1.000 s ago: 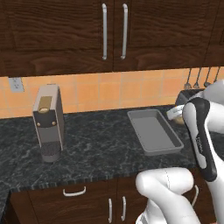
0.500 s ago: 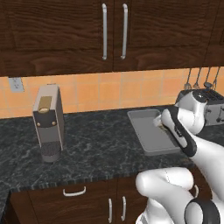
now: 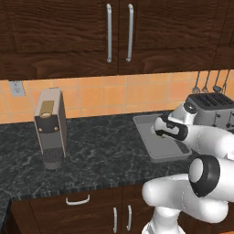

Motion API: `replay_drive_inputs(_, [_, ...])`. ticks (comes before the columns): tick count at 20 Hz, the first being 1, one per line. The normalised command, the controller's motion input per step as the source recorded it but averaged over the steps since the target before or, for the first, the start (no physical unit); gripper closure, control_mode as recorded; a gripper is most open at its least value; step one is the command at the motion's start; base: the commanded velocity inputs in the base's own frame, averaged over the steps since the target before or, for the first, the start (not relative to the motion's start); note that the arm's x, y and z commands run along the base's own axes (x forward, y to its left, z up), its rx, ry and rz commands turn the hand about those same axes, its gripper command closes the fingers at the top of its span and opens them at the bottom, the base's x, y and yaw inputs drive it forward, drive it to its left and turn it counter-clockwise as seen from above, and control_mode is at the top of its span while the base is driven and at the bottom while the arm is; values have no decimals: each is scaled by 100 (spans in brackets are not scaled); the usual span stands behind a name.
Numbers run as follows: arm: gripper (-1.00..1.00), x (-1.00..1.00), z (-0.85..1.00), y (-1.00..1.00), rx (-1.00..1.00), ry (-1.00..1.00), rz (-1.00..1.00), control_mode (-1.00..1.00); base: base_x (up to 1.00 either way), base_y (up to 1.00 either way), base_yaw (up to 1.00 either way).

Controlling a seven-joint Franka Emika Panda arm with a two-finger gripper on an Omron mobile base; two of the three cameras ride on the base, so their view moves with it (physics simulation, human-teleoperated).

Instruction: Place one onion and one fish in each tupperware on the nearby counter, to pack two identical lunches.

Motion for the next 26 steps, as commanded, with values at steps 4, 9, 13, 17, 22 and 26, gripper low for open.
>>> replay_drive_inputs(4, [100,53,-35,-15,0,8,0,-100,0,0,0])
replay_drive_inputs(9, [-100,51,-42,-29,0,0,0,-100,0,0,0])
replay_drive_inputs(13, [-100,48,-27,-10,0,-2,0,-100,0,0,0])
replay_drive_inputs(17, [-100,-2,32,0,0,0,0,-100,0,0,0])
replay_drive_inputs(22, [-100,-27,94,0,0,-2,0,-100,0,0,0])
replay_drive_inputs(26, [-100,-92,99,3,0,0,0,-100,0,0,0])
